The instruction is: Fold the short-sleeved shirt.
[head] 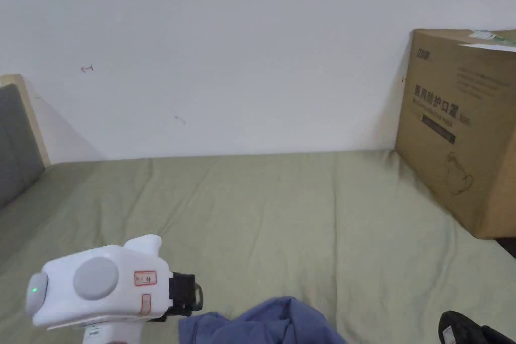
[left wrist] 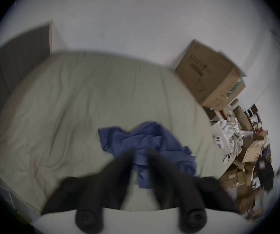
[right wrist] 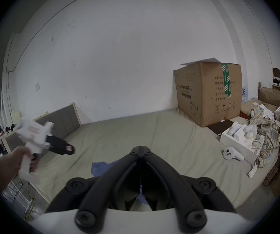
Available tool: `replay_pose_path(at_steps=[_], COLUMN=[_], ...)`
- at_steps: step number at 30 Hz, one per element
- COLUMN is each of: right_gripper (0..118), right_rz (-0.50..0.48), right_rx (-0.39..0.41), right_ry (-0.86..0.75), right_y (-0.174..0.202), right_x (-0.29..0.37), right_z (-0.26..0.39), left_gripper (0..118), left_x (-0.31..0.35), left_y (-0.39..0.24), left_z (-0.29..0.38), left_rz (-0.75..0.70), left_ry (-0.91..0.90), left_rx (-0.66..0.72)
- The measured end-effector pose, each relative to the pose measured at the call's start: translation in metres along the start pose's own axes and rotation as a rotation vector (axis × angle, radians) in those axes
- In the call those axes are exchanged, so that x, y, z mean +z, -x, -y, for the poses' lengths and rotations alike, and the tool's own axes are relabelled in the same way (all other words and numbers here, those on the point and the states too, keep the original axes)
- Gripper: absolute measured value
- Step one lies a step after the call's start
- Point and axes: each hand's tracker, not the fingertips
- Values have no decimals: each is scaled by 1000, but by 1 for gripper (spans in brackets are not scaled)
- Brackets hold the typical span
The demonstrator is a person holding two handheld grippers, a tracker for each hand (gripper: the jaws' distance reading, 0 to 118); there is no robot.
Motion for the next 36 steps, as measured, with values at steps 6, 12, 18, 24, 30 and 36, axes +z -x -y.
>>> replay_pose_path(at_steps=[6,12,18,24,30,36], right_gripper=[0,0,0,6,118,117], right_rz=[36,62,67,-33,73,159], right_rx=[-4,0,-27,-231,-563,-436], right_ry=[132,233,299,528,932,1152], right_y=[-13,-21,-30,-60,-97,-94], right_x=[-32,-59,-78,-149,-267,-319], right_z=[19,34,47,30,67,104], left_gripper=[110,105,1,1,1,1], left_x=[-125,-191,-138,-64,-15,-8], left_y=[50,60,18,14,25,38], left_z=[-17,16,67,92,118,125], left_rz=[-208,-255,-209,-74,-74,-136], left_ry=[107,157,-122,-261,-323,-290], left_rx=[5,-86,-358,-116,-56,-88])
